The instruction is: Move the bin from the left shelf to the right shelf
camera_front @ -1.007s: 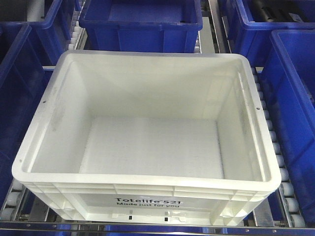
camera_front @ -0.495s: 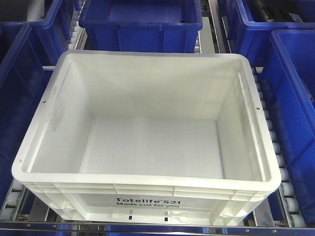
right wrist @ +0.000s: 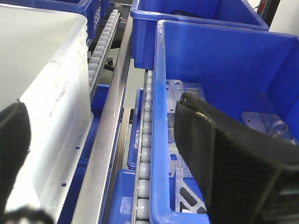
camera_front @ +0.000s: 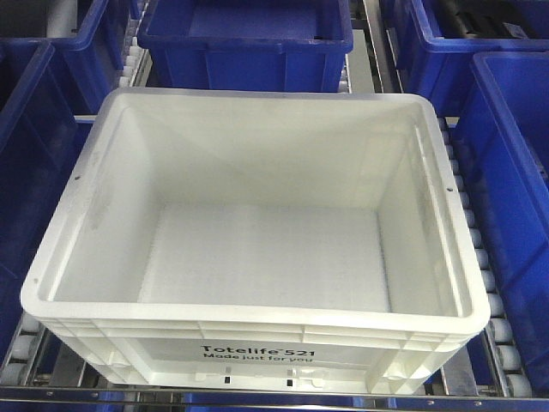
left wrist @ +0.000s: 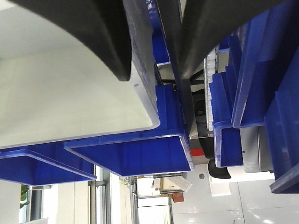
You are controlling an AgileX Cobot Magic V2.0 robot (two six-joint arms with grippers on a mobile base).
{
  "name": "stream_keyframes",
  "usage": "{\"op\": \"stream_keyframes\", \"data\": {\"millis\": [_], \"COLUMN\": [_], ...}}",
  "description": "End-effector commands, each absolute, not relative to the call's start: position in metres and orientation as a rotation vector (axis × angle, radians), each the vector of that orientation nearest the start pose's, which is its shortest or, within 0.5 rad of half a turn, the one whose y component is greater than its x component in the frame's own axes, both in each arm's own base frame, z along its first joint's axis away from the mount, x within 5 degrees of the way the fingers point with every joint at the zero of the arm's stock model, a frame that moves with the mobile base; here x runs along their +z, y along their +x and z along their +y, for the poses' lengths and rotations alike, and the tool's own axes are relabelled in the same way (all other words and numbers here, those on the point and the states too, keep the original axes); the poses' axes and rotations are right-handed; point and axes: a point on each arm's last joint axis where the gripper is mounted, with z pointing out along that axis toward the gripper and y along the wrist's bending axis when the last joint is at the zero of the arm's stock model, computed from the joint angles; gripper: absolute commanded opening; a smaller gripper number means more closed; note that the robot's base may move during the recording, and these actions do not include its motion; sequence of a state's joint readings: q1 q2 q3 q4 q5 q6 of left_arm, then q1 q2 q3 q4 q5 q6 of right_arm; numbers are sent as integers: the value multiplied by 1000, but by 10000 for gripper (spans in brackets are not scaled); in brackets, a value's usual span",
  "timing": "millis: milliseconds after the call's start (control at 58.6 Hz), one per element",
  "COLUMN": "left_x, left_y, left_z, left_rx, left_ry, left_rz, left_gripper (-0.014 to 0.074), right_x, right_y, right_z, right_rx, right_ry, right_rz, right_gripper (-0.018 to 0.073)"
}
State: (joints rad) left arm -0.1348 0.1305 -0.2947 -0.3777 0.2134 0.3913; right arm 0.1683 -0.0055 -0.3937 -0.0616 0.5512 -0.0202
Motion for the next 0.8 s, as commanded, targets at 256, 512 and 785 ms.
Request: {"op": "stream_keyframes", "data": {"millis": [256, 512, 785], "left_x": [295, 294, 293], "left_y": [61, 64, 64], "left_z": [-14, -15, -15], "left_rx": [-155, -153, -155], "left_ry": [162, 159, 167], "left_rz": [1511, 1521, 1535], "left_gripper": [237, 237, 38], "right_x": [300, 300, 299], "right_y": [20, 20, 20], "right_z": [-1, -1, -1], "right_rx": [10, 10, 10], "right_ry": [-179, -179, -179], "right_rz": [1598, 1598, 1602], "right_gripper": [585, 560, 179]}}
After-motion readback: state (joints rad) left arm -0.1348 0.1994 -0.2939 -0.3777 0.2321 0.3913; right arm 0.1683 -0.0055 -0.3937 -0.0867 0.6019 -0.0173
